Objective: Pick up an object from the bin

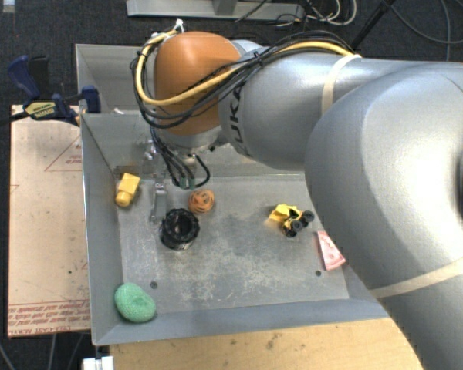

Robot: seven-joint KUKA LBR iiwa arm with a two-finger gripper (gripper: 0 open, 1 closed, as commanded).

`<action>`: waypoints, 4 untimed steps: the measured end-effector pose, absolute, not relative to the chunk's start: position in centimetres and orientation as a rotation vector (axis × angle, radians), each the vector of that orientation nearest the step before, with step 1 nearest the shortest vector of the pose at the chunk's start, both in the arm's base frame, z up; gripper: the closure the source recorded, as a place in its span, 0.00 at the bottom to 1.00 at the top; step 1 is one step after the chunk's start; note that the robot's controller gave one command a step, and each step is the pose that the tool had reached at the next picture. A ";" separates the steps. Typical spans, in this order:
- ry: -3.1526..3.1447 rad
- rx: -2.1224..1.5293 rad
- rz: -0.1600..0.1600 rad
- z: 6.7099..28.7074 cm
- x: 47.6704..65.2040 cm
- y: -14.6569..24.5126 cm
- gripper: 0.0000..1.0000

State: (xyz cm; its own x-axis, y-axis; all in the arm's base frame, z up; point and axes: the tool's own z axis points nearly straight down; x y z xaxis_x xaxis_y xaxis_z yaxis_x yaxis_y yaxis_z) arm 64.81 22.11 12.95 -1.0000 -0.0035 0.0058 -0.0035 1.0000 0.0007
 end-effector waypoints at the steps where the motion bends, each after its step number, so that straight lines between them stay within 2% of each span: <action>1: -3.143 0.001 -0.003 13.5 65.0 22.0 0.00; 2: -3.143 0.131 -0.003 8.9 59.9 20.2 0.00; 3: -3.135 0.103 -0.001 7.0 58.3 19.5 0.00; 4: -3.139 -0.123 -0.002 9.0 53.3 15.6 1.00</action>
Offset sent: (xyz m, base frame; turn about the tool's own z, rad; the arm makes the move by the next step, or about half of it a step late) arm -0.0707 -0.0282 -0.0595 -0.1117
